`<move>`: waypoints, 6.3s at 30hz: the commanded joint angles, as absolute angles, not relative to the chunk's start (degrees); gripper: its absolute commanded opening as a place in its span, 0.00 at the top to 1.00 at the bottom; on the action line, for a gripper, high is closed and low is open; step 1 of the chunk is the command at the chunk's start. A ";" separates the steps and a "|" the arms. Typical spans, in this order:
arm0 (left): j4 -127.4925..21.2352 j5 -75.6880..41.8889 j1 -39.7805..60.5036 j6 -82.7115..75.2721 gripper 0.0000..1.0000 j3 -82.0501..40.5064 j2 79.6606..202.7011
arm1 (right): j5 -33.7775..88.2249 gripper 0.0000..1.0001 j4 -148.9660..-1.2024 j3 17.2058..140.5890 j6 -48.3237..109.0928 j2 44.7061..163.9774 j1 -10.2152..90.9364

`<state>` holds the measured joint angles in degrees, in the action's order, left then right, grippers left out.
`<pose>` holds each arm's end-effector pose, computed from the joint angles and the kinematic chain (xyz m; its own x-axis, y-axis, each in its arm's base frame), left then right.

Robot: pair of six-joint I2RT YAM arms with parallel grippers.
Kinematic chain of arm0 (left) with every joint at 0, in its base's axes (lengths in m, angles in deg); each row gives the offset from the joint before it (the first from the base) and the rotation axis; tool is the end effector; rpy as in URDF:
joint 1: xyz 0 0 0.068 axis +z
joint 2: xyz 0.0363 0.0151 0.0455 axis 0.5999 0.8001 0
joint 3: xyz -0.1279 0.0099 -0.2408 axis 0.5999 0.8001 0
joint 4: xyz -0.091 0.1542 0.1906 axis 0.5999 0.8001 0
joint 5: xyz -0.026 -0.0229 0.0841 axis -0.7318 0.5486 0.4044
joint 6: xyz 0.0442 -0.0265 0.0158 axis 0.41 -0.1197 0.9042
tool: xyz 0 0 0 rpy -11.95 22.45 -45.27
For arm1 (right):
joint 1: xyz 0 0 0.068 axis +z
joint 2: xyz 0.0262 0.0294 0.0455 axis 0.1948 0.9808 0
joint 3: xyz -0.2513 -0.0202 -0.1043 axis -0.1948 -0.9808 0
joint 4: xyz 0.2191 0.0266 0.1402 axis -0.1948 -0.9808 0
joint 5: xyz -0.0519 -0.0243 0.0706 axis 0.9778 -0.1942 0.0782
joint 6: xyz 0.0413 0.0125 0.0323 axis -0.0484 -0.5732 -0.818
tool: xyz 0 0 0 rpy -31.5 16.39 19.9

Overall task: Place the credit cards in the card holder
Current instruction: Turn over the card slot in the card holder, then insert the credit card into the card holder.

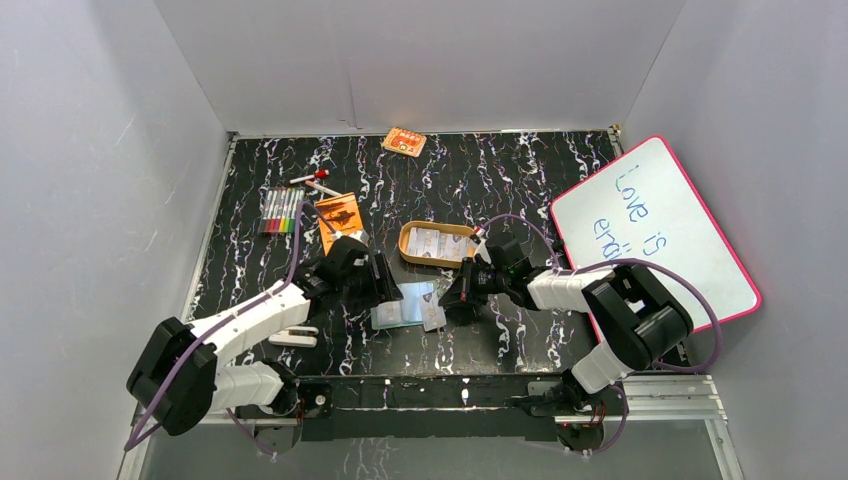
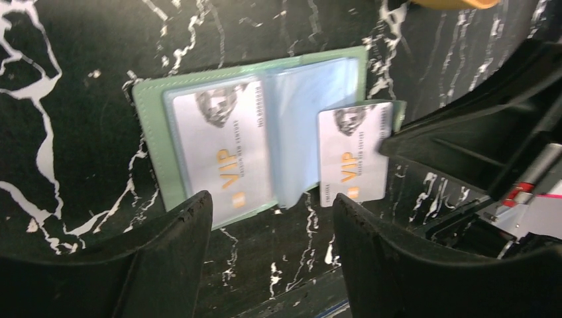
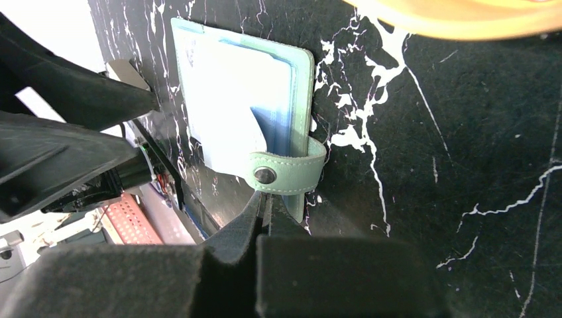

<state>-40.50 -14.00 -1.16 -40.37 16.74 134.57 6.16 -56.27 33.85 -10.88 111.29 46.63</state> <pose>0.1860 -0.1498 0.1948 -0.8654 -0.2659 -0.4248 0.0304 0.8182 -0.5742 0.2142 0.1731 0.1366 -0.9481 0.1269 -0.2917 -0.1586 0.6062 0.7793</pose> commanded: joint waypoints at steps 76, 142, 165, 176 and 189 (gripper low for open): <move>-40.99 -17.75 -1.77 -39.70 0.86 9.35 149.14 | -0.19 1.00 -53.75 39.38 -10.34 111.85 45.96; -38.17 -6.95 -1.68 -41.64 0.82 16.40 140.54 | 10.65 1.00 -49.93 42.38 -14.71 116.60 53.27; -33.41 -5.24 -1.67 -41.20 0.68 14.23 138.52 | 12.55 1.00 -49.11 41.46 -19.66 118.89 53.26; -33.12 -3.94 -1.72 -40.91 0.69 15.01 138.58 | 11.83 1.00 -46.47 40.92 -21.35 120.25 53.27; -33.76 -4.94 -1.66 -41.13 0.69 15.98 139.05 | 11.69 1.00 -44.02 41.05 -22.85 122.37 53.70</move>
